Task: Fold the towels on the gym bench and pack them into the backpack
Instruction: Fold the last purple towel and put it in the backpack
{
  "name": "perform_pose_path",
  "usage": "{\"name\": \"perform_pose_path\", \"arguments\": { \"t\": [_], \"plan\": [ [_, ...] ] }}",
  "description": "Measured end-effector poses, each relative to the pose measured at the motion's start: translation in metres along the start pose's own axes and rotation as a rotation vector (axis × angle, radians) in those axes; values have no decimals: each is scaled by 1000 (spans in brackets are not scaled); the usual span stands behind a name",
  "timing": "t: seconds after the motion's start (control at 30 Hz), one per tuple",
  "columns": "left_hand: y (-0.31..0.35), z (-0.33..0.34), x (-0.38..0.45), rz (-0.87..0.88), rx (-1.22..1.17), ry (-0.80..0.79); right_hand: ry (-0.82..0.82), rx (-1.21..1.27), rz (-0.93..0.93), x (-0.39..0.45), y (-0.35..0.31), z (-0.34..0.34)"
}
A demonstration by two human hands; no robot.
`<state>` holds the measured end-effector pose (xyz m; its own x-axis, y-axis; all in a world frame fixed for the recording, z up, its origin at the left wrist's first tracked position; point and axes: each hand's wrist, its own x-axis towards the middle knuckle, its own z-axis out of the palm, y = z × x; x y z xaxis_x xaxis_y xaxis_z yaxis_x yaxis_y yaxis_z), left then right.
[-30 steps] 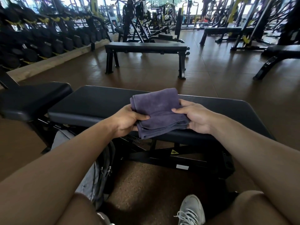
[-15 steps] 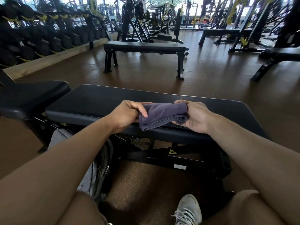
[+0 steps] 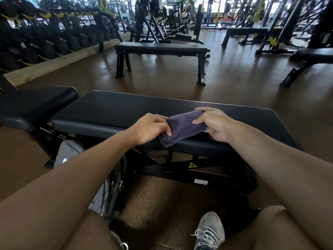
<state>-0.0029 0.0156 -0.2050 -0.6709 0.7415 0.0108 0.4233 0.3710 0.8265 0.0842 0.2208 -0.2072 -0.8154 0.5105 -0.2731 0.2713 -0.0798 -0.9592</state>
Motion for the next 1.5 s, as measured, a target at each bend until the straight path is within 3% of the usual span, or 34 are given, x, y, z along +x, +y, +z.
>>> {"name": "perform_pose_path", "arguments": {
  "t": [0.17,0.3,0.4,0.6,0.73,0.83,1.03,1.13,1.23,1.5],
  "plan": [
    [0,1,0,-90,-15,158,-99,18,-115,-6,1,2],
    [4,4,-7,-121,-194,-40,-360,67,-201,-18,0,11],
    [1,4,-8,-118,-347,-107,-361,72,-226,-22,-1,19],
    [2,-13,-9,-119,-633,28,-467,37,-114,-28,-5,31],
    [-7,-33,-17,-114,-670,149,-587,-221,-101,-24,-4,38],
    [-19,-48,-27,-145,-627,274,-550,-399,-150,-17,-3,52],
    [-56,-81,-59,-266,-558,477,-374,-520,-321,-8,-7,114],
    [-87,-96,-79,-303,-219,610,-297,-656,-434,-9,-8,143],
    [-122,-106,-98,-432,67,517,-235,-887,-530,-13,-4,166],
    [-168,-123,-110,-865,331,424,-196,-1284,-708,-22,7,221]
  ]
}}
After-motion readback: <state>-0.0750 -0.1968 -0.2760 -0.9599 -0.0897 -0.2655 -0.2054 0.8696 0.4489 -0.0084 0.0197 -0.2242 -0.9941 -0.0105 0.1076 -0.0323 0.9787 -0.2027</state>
